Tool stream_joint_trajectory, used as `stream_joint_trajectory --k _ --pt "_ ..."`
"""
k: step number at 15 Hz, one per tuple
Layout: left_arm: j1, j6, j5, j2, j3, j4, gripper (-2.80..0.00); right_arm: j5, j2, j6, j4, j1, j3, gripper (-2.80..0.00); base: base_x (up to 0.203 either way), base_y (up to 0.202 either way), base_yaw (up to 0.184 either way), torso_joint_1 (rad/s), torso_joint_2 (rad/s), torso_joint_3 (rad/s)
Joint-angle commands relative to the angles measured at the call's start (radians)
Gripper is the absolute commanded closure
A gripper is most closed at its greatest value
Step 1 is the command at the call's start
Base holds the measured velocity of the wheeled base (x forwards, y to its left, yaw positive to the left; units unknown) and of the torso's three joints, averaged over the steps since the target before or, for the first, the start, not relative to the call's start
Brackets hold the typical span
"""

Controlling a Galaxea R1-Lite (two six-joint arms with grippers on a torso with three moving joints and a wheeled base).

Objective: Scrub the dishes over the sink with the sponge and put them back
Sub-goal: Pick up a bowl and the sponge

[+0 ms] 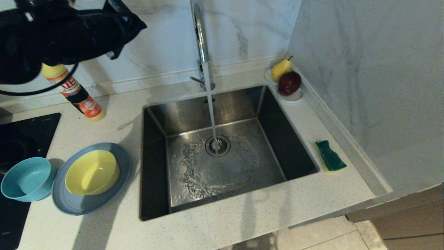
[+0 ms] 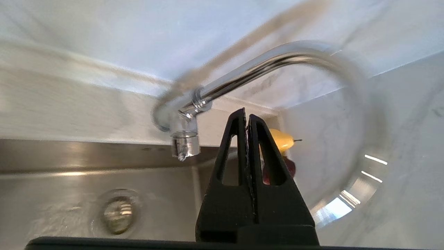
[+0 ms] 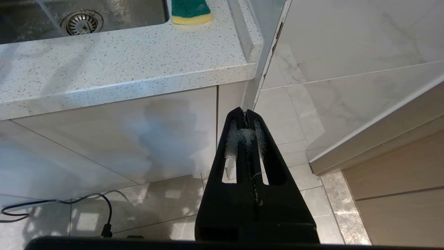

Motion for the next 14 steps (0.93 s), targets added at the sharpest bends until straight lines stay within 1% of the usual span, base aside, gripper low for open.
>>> stream_joint_trajectory --k 1,2,4,6,7,8,9,10,13,14 --pt "0.000 0.088 0.067 -0.239 0.058 0.087 0.00 0.000 0.000 0.000 0.000 0.000 0.000 0.00 0.000 0.000 0.000 0.000 0.00 0.000" --pt "0.000 0.140 0.118 -0.316 0.099 0.122 0.00 0.000 0.000 0.000 0.000 0.000 0.000 0.00 0.000 0.000 0.000 0.000 0.00 0.000" --pt "0.000 0.253 0.255 -0.463 0.211 0.163 0.00 0.000 0.000 0.000 0.000 0.000 0.000 0.00 0.000 0.000 0.000 0.000 0.00 0.000" --pt "0.001 0.331 0.367 -0.587 0.329 0.191 0.00 0.000 0.000 0.000 0.000 0.000 0.000 0.00 0.000 0.000 0.000 0.000 0.00 0.000" --pt "0.004 0.355 0.434 -0.636 0.381 0.236 0.00 0.000 0.000 0.000 0.000 0.000 0.000 0.00 0.000 0.000 0.000 0.000 0.00 0.000" --pt "0.012 0.366 0.526 -0.659 0.399 0.292 0.00 0.000 0.000 0.000 0.000 0.000 0.000 0.00 0.000 0.000 0.000 0.000 0.00 0.000" --pt "0.017 0.371 0.616 -0.673 0.413 0.324 0.00 0.001 0.000 0.000 0.000 0.000 0.000 0.00 0.000 0.000 0.000 0.000 0.00 0.000" --pt "0.018 0.374 0.687 -0.696 0.442 0.332 0.00 0.000 0.000 0.000 0.000 0.000 0.000 0.00 0.000 0.000 0.000 0.000 0.00 0.000" --pt "0.020 0.393 0.734 -0.805 0.537 0.349 0.00 0.000 0.000 0.000 0.000 0.000 0.000 0.00 0.000 0.000 0.000 0.000 0.00 0.000" --pt "0.021 0.408 0.761 -0.834 0.547 0.354 0.00 0.000 0.000 0.000 0.000 0.000 0.000 0.00 0.000 0.000 0.000 0.000 0.00 0.000"
